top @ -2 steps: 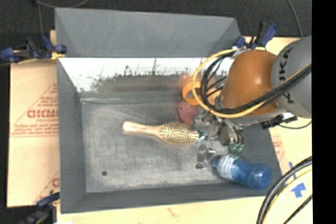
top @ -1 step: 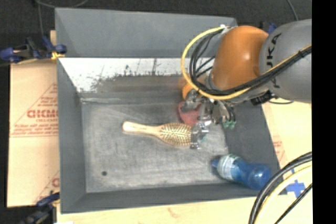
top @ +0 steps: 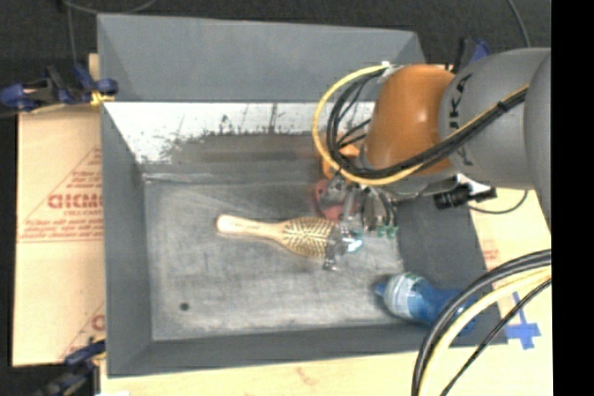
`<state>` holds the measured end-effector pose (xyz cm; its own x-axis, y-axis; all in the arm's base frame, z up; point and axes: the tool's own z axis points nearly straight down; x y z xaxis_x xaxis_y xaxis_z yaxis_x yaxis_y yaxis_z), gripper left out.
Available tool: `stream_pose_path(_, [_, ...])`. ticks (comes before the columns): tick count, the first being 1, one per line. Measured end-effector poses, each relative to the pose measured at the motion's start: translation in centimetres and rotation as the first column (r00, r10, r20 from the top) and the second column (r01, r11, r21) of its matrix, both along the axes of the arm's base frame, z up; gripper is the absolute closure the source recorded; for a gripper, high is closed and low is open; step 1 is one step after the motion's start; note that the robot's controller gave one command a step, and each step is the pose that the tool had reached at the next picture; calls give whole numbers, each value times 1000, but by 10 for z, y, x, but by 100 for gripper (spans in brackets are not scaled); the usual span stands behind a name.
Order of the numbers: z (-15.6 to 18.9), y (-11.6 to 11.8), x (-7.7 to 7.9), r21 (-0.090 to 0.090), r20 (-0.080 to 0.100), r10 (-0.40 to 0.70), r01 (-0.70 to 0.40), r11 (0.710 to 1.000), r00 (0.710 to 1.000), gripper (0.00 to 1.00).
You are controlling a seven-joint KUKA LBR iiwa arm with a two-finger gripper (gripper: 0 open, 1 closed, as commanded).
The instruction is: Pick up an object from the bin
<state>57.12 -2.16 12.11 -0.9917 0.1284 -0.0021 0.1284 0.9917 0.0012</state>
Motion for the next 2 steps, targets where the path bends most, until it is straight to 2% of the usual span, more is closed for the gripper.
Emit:
stream_pose_path(1, [-51,17,4,-4,5,130,-130,992,992,0])
stream_pose_path(2, [-45,16,-3,-1,19,61,-61,998,998,100])
